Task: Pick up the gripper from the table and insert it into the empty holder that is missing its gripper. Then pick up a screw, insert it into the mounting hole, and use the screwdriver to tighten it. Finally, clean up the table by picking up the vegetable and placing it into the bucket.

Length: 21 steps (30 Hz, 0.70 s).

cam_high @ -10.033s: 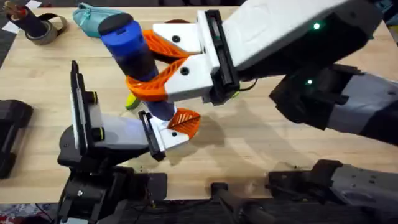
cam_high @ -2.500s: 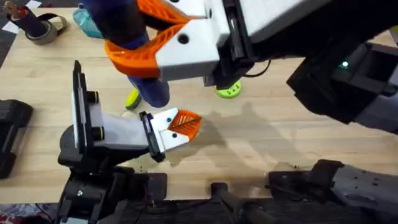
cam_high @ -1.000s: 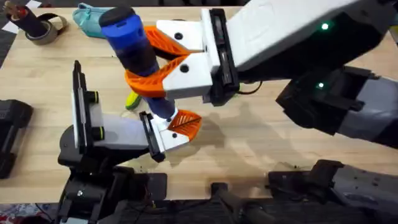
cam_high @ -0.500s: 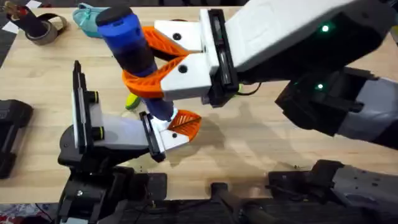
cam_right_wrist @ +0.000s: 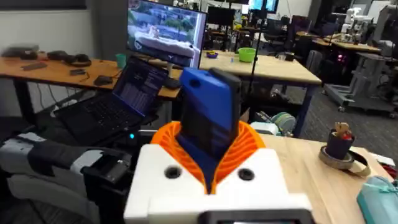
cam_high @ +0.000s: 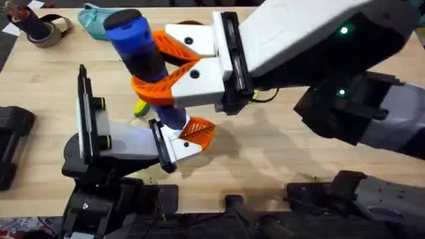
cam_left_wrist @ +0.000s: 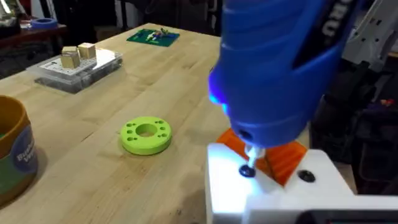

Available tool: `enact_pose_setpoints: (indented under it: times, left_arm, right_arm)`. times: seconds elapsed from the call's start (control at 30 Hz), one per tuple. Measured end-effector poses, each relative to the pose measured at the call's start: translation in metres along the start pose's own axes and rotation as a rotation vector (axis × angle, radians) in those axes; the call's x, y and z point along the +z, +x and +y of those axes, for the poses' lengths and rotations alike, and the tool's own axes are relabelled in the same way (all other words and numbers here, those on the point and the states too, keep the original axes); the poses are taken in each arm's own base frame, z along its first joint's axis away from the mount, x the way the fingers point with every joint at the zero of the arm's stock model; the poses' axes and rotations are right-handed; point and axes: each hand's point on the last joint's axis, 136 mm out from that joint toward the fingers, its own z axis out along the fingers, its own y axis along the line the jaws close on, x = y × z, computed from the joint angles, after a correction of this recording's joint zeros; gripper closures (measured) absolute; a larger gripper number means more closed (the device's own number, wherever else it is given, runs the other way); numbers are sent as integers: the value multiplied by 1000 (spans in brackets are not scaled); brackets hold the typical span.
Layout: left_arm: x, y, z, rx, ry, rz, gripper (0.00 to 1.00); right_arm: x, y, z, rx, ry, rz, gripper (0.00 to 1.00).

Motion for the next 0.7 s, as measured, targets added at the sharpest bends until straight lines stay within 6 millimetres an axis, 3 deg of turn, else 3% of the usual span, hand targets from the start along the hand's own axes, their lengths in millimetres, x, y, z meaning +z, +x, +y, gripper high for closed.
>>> enact_pose_setpoints:
  times: [0.7]
  left_arm:
    - [0, 0, 0, 0, 0, 0, 994]
  right_arm:
    - [0, 1, 0, -7, 0, 1, 976]
